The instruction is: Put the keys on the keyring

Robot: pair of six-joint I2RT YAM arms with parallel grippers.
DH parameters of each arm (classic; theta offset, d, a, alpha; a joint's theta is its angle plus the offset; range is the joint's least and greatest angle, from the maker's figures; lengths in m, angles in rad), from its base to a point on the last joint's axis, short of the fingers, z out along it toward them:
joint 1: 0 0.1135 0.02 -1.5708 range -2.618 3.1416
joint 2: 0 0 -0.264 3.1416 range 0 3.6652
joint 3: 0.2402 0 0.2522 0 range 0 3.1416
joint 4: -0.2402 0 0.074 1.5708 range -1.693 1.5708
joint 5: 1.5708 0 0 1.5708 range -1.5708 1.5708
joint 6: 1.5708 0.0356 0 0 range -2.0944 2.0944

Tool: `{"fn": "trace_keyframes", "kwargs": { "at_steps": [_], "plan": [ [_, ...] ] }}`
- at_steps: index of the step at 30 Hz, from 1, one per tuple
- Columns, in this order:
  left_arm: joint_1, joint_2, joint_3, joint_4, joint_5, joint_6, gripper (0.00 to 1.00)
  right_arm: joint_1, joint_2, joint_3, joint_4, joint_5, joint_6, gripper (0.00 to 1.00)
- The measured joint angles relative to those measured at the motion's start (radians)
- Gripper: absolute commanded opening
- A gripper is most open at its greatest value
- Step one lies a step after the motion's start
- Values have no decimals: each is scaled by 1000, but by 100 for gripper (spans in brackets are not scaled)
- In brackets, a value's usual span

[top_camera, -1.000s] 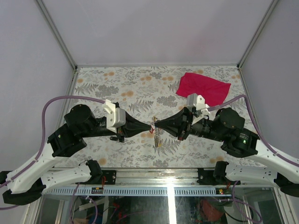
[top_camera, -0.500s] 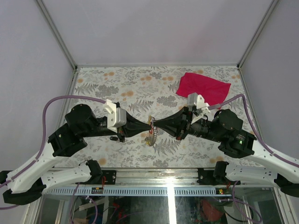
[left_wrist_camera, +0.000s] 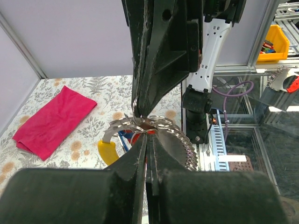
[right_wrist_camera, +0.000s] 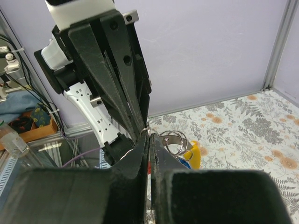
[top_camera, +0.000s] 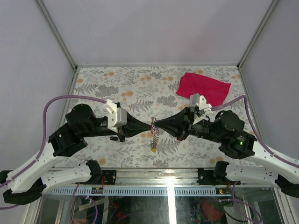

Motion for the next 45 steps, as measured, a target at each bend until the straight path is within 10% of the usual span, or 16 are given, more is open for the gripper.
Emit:
{"fn": "trace_keyframes", "kwargs": {
  "at_steps": [19,45],
  "plan": [
    [0,36,34,-83,-29,6,0,0,-85,-4,-58,39,-78,0],
    [0,422,-179,-216,-351,-95,0,0,-305,45,-473,507,-255,0]
  ]
}}
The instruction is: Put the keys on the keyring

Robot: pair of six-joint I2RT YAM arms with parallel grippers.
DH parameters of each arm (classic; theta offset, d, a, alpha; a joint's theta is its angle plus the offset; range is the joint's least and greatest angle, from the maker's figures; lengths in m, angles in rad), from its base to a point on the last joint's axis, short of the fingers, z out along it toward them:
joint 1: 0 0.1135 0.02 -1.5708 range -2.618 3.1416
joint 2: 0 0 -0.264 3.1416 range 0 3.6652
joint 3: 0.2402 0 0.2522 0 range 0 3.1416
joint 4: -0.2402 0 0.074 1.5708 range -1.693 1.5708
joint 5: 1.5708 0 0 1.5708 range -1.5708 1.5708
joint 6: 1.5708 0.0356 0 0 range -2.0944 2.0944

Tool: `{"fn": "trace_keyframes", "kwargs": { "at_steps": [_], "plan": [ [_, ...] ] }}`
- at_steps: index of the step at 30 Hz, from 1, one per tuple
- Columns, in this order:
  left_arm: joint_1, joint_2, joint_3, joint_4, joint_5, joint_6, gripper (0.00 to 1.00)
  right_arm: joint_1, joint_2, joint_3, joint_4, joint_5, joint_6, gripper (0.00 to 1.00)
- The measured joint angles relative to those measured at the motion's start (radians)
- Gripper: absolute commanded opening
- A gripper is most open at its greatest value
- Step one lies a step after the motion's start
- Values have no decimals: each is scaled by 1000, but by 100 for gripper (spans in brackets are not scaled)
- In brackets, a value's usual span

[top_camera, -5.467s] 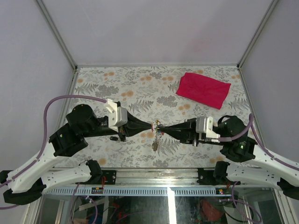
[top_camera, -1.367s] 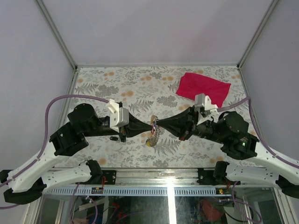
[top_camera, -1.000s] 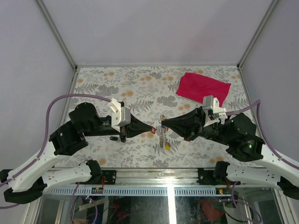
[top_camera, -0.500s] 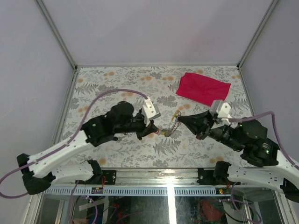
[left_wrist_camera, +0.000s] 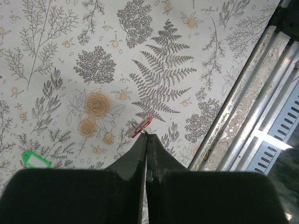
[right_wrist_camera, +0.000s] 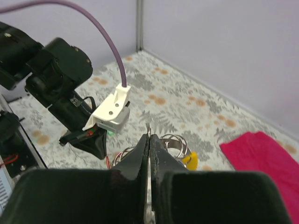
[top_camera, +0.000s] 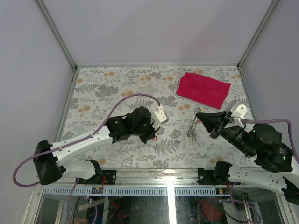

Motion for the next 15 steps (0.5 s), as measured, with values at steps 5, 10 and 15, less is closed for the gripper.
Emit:
{"fn": "trace_keyframes", "kwargs": {
  "at_steps": [5,10,15],
  "plan": [
    [0,110,6,-16,-12,-6,0,0,13,-22,-66,43,22,0],
    [0,282,19,-76,-30,-6,0,0,-4,-36,-81,84,33,0],
    [-7,386,59,-126,-64,1,0,0,-76,-46,-80,134,46,0]
  ]
}}
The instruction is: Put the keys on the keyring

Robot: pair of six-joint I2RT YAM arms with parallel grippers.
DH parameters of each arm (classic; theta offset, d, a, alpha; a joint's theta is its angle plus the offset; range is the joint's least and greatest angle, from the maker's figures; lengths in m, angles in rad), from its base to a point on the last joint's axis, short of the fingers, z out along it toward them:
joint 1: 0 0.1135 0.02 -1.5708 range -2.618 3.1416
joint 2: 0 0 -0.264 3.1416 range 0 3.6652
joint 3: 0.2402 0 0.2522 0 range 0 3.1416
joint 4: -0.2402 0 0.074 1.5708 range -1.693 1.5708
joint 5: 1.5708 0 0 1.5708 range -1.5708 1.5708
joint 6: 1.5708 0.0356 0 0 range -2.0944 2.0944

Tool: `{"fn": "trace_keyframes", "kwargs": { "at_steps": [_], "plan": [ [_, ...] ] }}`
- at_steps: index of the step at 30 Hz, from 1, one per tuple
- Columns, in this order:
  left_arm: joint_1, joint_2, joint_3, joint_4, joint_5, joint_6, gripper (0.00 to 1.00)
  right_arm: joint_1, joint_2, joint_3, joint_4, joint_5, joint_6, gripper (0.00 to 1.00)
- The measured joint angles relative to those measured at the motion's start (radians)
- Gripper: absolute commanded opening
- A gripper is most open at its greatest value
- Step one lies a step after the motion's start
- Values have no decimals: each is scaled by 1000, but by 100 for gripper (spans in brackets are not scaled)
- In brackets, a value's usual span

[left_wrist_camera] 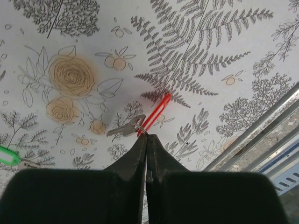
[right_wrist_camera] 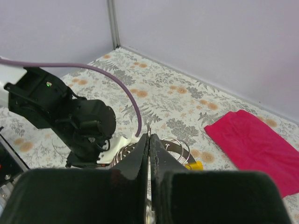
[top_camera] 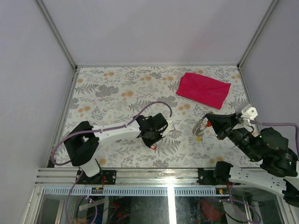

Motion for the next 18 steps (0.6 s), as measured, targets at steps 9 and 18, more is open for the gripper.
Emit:
{"fn": "trace_keyframes", "kwargs": {
  "at_steps": [9,18],
  "plan": [
    [-28,58,52,35,8,14,1,0,-54,-14,-1,44,25,0],
    [-31,37,16,143,24,-6,21,0,-53,-17,-3,47,35,0]
  ]
}}
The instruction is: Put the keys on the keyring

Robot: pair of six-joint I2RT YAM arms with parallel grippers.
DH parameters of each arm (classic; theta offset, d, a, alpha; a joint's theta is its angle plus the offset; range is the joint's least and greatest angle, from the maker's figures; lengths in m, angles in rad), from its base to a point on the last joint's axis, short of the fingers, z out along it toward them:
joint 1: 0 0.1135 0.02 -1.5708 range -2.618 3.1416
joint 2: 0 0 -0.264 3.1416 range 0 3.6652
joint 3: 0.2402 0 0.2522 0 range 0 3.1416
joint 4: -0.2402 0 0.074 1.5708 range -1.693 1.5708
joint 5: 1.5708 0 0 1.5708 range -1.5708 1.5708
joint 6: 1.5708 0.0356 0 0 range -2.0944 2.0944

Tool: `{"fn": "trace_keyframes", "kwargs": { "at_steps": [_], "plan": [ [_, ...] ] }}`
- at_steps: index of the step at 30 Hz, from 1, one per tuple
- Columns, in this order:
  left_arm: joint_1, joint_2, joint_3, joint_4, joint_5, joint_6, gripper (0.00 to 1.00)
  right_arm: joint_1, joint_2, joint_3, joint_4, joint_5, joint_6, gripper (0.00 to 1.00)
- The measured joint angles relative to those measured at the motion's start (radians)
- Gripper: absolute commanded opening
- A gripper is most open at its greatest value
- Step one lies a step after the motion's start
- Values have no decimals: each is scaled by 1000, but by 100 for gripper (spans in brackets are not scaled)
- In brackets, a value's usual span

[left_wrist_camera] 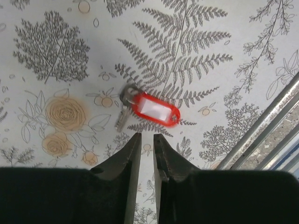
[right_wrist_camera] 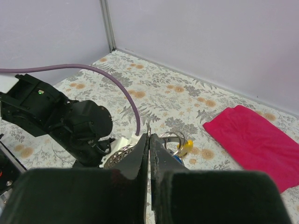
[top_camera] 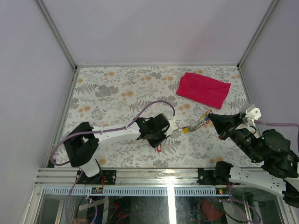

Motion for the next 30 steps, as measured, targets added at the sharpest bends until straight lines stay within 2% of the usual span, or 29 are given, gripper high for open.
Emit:
{"fn": "trace_keyframes", "kwargs": {
  "at_steps": [8,13,21,25,30],
  "plan": [
    [0,-195,-156,93,-26,-95,38,0,0,-7,-1,0,2,0],
    [0,-268,-204,181,-77,-203,40,0,0,-8,-2,0,8,0],
    [0,-209,-203,277,-169,-405,47,0,4,-10,-8,1,19,0],
    [-9,-134,-182,281,-242,-497,53,0,6,-11,-14,1,24,0],
    [-42,-53,-151,279,-329,-586,55,0,6,-12,-27,2,28,0]
  ]
}}
